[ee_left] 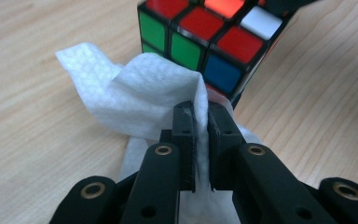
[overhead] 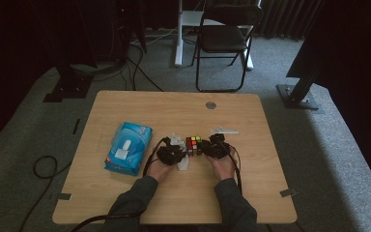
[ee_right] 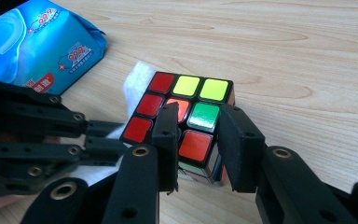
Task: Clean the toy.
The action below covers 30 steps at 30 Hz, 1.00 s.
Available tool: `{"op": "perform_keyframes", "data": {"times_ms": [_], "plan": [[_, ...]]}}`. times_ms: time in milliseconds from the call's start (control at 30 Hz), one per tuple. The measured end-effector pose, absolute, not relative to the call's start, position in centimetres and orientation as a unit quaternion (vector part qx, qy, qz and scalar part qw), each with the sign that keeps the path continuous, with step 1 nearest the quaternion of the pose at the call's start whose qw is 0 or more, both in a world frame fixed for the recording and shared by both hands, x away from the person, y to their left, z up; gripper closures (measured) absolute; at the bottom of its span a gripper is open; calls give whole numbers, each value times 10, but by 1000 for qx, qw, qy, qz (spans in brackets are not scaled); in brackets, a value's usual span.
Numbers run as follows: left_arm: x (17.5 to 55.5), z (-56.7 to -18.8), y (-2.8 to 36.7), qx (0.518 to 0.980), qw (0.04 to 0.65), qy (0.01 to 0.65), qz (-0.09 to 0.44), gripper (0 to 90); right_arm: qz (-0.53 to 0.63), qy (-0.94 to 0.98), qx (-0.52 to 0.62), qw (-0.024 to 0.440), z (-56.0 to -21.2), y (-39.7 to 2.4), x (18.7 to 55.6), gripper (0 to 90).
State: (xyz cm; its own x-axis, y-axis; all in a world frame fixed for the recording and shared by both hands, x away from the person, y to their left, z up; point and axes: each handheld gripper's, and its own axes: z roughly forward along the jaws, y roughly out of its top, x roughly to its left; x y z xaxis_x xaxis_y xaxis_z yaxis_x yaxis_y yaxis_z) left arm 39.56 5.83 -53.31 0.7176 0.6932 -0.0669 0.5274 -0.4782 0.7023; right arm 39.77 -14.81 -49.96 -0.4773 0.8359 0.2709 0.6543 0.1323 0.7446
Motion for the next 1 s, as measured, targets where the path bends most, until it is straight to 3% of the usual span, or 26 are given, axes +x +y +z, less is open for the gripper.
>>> {"op": "perform_keyframes", "data": {"times_ms": [533,667,1000], "plan": [[391,-537,57,851,363,357,130,829,429,742,504,106,-500,-148,398,687],[392,-535,67,837,378,374,125,831,427,742,508,97,-499,-149,400,656],[385,-516,93,817,389,396,159,841,434,731,511,124,-497,-153,398,621]]}}
